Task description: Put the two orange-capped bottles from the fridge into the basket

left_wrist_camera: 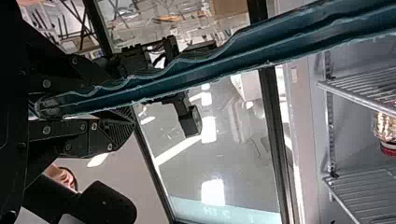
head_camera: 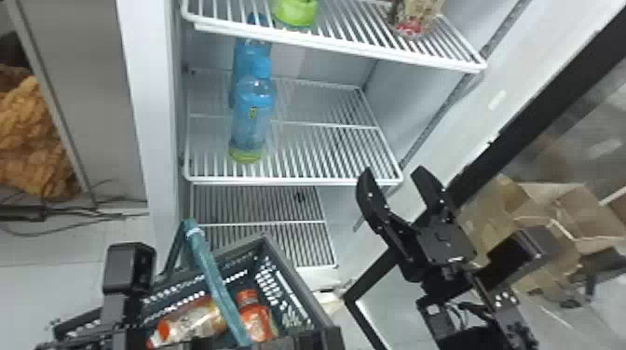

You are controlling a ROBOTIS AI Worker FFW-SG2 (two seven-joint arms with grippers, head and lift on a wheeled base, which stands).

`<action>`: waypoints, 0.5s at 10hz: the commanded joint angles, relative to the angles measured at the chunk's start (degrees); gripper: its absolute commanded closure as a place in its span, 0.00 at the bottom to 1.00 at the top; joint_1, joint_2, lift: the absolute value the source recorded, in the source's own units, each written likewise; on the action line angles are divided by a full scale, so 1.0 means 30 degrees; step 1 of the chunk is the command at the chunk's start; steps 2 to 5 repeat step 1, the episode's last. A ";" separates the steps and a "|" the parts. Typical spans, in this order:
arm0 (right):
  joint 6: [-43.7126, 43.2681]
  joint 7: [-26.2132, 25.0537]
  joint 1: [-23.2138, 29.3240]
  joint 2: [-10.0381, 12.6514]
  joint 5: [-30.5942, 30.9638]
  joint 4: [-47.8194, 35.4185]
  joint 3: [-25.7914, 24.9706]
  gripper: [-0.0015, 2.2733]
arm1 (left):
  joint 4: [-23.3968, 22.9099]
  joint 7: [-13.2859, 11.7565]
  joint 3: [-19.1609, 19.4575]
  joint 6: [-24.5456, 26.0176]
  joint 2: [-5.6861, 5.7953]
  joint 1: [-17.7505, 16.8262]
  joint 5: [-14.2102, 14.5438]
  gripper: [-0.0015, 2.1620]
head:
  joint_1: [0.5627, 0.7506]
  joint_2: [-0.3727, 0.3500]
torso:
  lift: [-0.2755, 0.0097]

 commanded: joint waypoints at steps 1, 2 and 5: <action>-0.0034 0.0001 0.0000 -0.0001 0.0031 0.0017 0.0037 0.11 | 0.0000 0.0000 -0.0064 0.0000 0.0030 -0.0060 0.0038 0.54 | 0.70 0.03 | 0.14; -0.0034 0.0001 0.0000 -0.0001 0.0031 0.0017 0.0037 0.11 | 0.0000 0.0000 -0.0064 0.0000 0.0030 -0.0060 0.0038 0.54 | 0.70 0.03 | 0.14; -0.0034 0.0001 0.0000 -0.0001 0.0031 0.0017 0.0037 0.11 | 0.0000 0.0000 -0.0064 0.0000 0.0030 -0.0060 0.0038 0.54 | 0.70 0.03 | 0.14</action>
